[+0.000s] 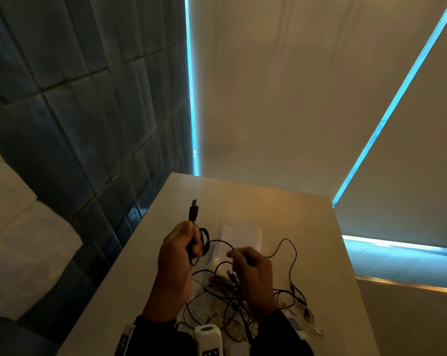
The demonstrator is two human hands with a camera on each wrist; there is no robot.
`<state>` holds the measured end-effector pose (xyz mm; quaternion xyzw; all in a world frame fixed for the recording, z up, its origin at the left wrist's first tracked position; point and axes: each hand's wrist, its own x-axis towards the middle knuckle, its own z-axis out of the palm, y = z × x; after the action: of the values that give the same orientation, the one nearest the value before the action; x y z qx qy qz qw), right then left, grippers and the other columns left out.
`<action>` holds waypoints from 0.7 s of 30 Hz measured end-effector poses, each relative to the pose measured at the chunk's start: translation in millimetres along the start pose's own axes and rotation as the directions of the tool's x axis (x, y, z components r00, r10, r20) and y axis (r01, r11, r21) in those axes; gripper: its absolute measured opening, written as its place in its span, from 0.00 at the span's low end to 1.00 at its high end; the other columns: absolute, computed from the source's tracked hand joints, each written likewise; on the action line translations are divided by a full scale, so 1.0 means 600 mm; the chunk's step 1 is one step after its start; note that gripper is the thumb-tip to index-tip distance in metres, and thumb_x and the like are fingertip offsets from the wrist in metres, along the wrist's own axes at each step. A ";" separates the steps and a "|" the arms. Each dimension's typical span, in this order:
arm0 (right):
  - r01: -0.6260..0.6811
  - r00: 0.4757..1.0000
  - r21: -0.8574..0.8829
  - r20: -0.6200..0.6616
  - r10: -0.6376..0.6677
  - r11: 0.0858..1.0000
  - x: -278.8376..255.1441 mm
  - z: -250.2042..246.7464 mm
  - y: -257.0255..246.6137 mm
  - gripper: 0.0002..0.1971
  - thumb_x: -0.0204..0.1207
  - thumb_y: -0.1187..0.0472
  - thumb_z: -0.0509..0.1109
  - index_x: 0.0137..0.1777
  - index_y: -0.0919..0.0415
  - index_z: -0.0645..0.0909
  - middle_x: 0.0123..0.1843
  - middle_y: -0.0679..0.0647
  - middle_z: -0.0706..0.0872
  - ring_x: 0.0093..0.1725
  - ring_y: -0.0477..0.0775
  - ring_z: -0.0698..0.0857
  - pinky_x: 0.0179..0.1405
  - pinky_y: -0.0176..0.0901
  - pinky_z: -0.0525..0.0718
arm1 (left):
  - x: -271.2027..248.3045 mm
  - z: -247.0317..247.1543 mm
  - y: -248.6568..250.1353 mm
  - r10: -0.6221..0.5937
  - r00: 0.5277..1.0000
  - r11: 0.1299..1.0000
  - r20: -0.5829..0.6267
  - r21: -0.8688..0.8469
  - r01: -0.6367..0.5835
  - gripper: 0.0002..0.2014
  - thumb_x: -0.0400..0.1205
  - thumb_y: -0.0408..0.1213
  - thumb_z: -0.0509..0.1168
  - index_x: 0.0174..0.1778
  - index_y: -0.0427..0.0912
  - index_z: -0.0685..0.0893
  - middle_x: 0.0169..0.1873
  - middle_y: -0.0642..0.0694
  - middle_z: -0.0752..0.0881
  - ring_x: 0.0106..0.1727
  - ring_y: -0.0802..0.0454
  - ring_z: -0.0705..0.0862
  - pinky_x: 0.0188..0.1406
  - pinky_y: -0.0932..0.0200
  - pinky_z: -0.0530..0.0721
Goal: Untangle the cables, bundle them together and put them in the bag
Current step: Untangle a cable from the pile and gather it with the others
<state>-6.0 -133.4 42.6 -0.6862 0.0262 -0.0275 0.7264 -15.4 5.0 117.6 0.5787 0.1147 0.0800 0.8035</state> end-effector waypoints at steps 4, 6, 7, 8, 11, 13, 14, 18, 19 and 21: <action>0.156 0.987 -0.009 0.041 -0.156 0.988 0.001 0.017 -0.036 0.06 0.78 0.66 0.71 0.40 0.62 0.86 0.27 0.48 0.82 0.28 0.43 0.78 0.29 0.33 0.75 | -0.003 0.012 -0.006 -0.025 0.999 0.994 -0.026 0.107 0.028 0.18 0.88 0.36 0.50 0.31 0.38 0.73 0.24 0.44 0.72 0.29 0.49 0.68 0.33 0.56 0.67; 0.220 0.970 0.004 0.101 -0.219 0.976 -0.007 0.024 -0.048 0.06 0.78 0.68 0.70 0.40 0.63 0.86 0.28 0.50 0.83 0.30 0.44 0.79 0.30 0.36 0.76 | -0.004 0.017 -0.005 -0.049 0.998 0.992 -0.031 0.116 0.052 0.19 0.88 0.36 0.50 0.31 0.37 0.73 0.26 0.42 0.74 0.32 0.47 0.71 0.38 0.53 0.71; 0.241 0.963 0.009 0.122 -0.241 0.970 -0.010 0.026 -0.052 0.06 0.78 0.68 0.70 0.40 0.63 0.86 0.30 0.51 0.84 0.31 0.46 0.79 0.31 0.39 0.78 | -0.005 0.018 -0.003 -0.068 0.997 0.992 -0.032 0.102 0.071 0.19 0.88 0.35 0.51 0.30 0.37 0.74 0.26 0.42 0.75 0.33 0.46 0.73 0.40 0.52 0.72; 0.257 0.957 0.011 0.132 -0.257 0.966 -0.013 0.027 -0.055 0.06 0.78 0.68 0.70 0.40 0.63 0.86 0.31 0.53 0.85 0.32 0.47 0.80 0.32 0.43 0.79 | -0.006 0.019 0.000 -0.088 0.996 0.993 -0.033 0.078 0.090 0.19 0.88 0.35 0.51 0.30 0.37 0.74 0.27 0.42 0.75 0.33 0.46 0.73 0.41 0.52 0.73; 0.299 0.945 -0.004 0.137 -0.296 0.954 -0.013 0.021 -0.057 0.07 0.78 0.66 0.70 0.39 0.60 0.85 0.31 0.56 0.83 0.31 0.52 0.78 0.31 0.50 0.77 | -0.008 0.021 0.008 -0.142 0.990 0.990 -0.017 -0.008 0.141 0.17 0.87 0.35 0.51 0.32 0.38 0.73 0.30 0.41 0.78 0.34 0.46 0.76 0.42 0.53 0.76; 0.327 0.937 -0.033 0.139 -0.320 0.944 -0.013 0.017 -0.057 0.08 0.79 0.65 0.70 0.38 0.57 0.85 0.31 0.56 0.82 0.30 0.57 0.77 0.31 0.52 0.77 | -0.008 0.020 0.010 -0.168 0.986 0.985 -0.003 -0.033 0.168 0.16 0.87 0.35 0.51 0.33 0.38 0.73 0.32 0.40 0.79 0.35 0.45 0.77 0.43 0.53 0.77; 0.341 0.932 -0.040 0.142 -0.332 0.939 -0.013 0.015 -0.057 0.08 0.79 0.65 0.70 0.38 0.57 0.85 0.31 0.56 0.83 0.31 0.57 0.78 0.31 0.51 0.76 | -0.007 0.021 0.011 -0.179 0.984 0.983 0.003 -0.035 0.179 0.16 0.87 0.35 0.52 0.33 0.37 0.73 0.33 0.40 0.80 0.36 0.45 0.78 0.43 0.53 0.77; 0.383 0.911 -0.081 0.198 -0.362 0.920 -0.016 0.014 -0.055 0.05 0.78 0.64 0.70 0.42 0.59 0.87 0.35 0.50 0.87 0.34 0.51 0.83 0.34 0.42 0.80 | -0.009 0.023 0.010 -0.232 0.970 0.970 0.069 -0.057 0.236 0.17 0.88 0.37 0.51 0.34 0.37 0.74 0.37 0.38 0.85 0.41 0.44 0.83 0.45 0.53 0.80; 0.388 0.907 -0.090 0.216 -0.362 0.917 -0.016 0.013 -0.054 0.06 0.78 0.62 0.70 0.42 0.59 0.87 0.34 0.48 0.86 0.34 0.49 0.82 0.34 0.41 0.80 | -0.010 0.024 0.011 -0.246 0.965 0.964 0.096 -0.085 0.254 0.17 0.88 0.38 0.51 0.34 0.37 0.74 0.38 0.38 0.85 0.43 0.43 0.83 0.46 0.52 0.80; 0.372 0.906 -0.078 0.247 -0.343 0.925 -0.017 0.011 -0.053 0.06 0.78 0.61 0.70 0.41 0.59 0.87 0.32 0.43 0.84 0.33 0.44 0.80 0.34 0.38 0.79 | -0.011 0.026 0.013 -0.245 0.960 0.948 0.137 -0.174 0.267 0.17 0.88 0.38 0.50 0.35 0.37 0.73 0.37 0.37 0.84 0.44 0.40 0.83 0.49 0.50 0.81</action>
<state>-15.6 -128.1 74.8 -0.7215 -0.1825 -0.0795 0.6632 -17.4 -8.3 130.2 0.4830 0.1349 -0.0473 0.8639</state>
